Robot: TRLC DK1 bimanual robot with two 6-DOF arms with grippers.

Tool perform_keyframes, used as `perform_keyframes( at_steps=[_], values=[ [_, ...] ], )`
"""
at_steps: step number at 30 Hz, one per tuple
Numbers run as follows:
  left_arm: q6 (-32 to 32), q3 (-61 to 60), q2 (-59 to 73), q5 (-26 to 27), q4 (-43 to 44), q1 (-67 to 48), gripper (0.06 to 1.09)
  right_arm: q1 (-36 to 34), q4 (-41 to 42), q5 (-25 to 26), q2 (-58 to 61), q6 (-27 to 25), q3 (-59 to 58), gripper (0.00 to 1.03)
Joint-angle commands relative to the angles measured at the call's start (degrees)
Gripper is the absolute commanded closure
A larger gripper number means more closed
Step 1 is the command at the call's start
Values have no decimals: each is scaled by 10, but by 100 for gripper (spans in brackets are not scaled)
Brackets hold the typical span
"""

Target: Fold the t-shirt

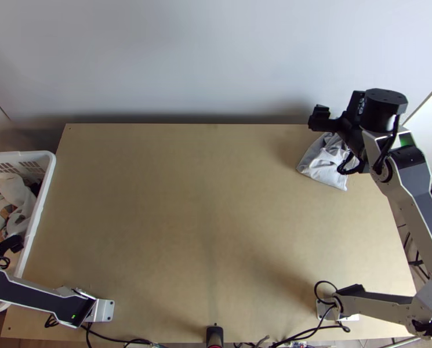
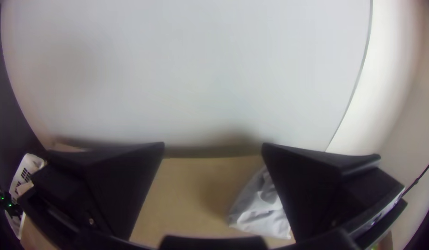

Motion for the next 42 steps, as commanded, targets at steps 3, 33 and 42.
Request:
perform_keyframes(
  at_steps=[3,33,42],
  values=[
    [-30,76,44,72,-93,13,11,2,-16,4,31,-2,8,5],
    [23,161,185,10,-157,20,83,6,-23,74,120,-71,54,5],
    [7,156,165,3,-140,25,87,16,-22,87,128,-80,61,5]
  ],
)
